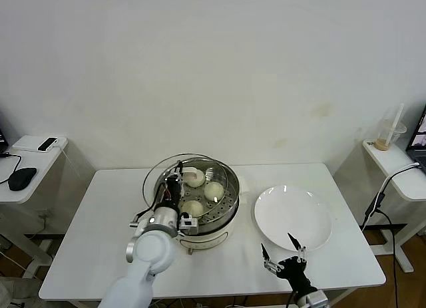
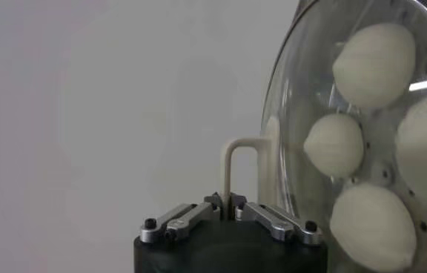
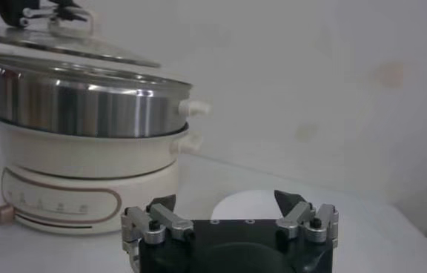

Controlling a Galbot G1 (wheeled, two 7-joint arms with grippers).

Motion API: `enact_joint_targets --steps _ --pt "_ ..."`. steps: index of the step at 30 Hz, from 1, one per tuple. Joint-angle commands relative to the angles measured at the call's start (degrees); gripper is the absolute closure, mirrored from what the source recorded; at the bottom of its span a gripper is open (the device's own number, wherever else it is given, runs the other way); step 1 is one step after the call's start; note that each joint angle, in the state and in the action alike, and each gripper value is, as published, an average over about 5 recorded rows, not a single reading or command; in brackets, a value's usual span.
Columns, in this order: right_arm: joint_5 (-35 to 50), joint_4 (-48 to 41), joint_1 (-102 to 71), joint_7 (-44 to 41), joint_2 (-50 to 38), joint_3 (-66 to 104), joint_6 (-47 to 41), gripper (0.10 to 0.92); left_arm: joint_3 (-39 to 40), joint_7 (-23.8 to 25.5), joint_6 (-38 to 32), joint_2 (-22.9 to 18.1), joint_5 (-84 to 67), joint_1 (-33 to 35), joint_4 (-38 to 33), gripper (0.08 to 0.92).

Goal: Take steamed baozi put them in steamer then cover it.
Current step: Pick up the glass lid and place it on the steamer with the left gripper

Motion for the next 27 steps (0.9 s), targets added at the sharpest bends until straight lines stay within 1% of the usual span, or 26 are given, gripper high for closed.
enact_joint_targets --steps 1,27 --pt "-0.20 -0.36 -0.03 -0.02 0.02 -0.08 0.03 0.203 1.96 0.29 0.14 -2.49 1.83 -1.57 1.58 0.861" --pt "0.00 -0.89 0.08 -0.08 -0.28 -0.81 -0.12 0.203 2.14 -0.12 -0.41 -4.41 3.22 -0.73 3.44 0.861"
